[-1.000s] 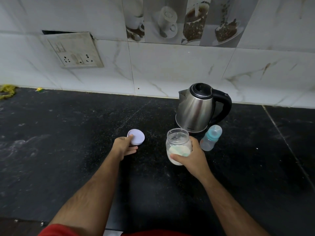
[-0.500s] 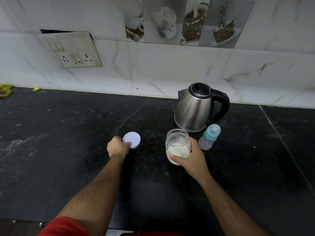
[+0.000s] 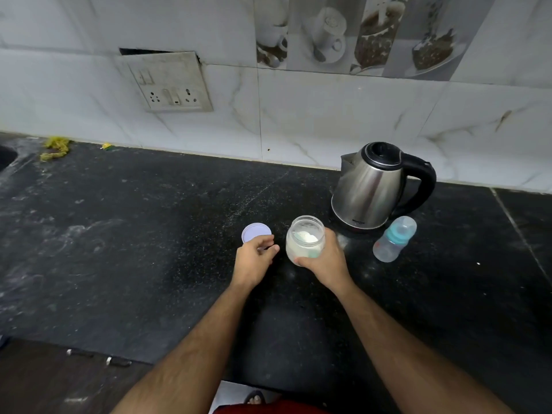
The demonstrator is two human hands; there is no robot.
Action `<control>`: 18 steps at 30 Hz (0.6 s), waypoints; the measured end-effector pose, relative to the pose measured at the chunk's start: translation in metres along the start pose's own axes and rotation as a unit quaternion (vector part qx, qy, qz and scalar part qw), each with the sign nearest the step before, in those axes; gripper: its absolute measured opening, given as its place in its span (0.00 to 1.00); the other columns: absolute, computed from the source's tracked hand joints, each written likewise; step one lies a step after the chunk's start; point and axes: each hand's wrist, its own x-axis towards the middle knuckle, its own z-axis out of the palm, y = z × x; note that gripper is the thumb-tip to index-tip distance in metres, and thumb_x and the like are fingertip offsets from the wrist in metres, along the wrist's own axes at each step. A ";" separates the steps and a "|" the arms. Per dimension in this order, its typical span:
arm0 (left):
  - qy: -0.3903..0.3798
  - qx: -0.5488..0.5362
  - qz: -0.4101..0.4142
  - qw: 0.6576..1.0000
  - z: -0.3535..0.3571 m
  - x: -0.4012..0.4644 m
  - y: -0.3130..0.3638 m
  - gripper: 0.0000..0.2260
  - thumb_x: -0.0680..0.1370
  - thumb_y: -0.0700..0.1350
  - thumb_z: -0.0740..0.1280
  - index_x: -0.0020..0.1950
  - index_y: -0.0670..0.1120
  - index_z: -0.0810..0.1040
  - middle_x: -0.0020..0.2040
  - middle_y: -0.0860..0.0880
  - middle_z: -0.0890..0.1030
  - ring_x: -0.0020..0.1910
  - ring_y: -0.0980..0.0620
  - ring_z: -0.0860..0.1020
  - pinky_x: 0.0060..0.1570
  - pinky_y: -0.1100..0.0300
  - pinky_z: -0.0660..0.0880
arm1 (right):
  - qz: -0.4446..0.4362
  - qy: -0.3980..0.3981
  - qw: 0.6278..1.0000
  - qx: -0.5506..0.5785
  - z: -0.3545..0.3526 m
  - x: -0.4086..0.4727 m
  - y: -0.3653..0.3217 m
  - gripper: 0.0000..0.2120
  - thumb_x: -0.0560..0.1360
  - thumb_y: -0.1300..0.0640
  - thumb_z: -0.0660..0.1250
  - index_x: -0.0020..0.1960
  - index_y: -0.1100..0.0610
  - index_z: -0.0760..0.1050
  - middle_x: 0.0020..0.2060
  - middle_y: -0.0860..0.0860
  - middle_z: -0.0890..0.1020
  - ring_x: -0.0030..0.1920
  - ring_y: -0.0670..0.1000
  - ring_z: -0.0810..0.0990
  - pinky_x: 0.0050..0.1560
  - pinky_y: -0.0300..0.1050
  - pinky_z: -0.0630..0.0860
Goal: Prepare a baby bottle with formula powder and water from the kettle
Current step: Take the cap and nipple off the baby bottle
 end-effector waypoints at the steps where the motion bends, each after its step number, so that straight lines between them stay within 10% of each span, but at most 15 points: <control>1: -0.008 -0.010 0.004 1.000 0.000 -0.002 0.002 0.14 0.77 0.42 0.72 0.62 0.43 0.80 0.53 0.50 0.84 0.44 0.56 0.82 0.51 0.55 0.82 | -0.001 -0.005 1.000 -0.002 0.006 0.003 -0.002 0.37 0.59 0.58 0.82 0.64 0.56 0.69 0.57 0.47 0.77 0.55 0.46 0.75 0.52 0.38 0.68; 7: -0.036 -0.030 0.018 0.999 -0.009 -0.004 0.001 0.13 0.77 0.40 0.71 0.53 0.59 0.81 0.47 0.61 0.84 0.46 0.62 0.83 0.55 0.54 0.81 | 0.008 -0.024 1.000 0.004 0.033 0.010 -0.010 0.39 0.59 0.52 0.83 0.65 0.55 0.69 0.59 0.49 0.79 0.59 0.50 0.78 0.52 0.39 0.72; 18: 0.058 -0.063 0.010 0.996 -0.002 -0.025 -0.004 0.07 0.78 0.42 0.69 0.45 0.55 0.81 0.42 0.53 0.85 0.42 0.53 0.85 0.48 0.48 0.83 | 0.023 -0.067 0.997 -0.025 0.015 0.004 0.006 0.53 0.64 0.57 0.80 0.80 0.56 0.53 0.76 0.54 0.66 0.75 0.52 0.66 0.72 0.45 0.64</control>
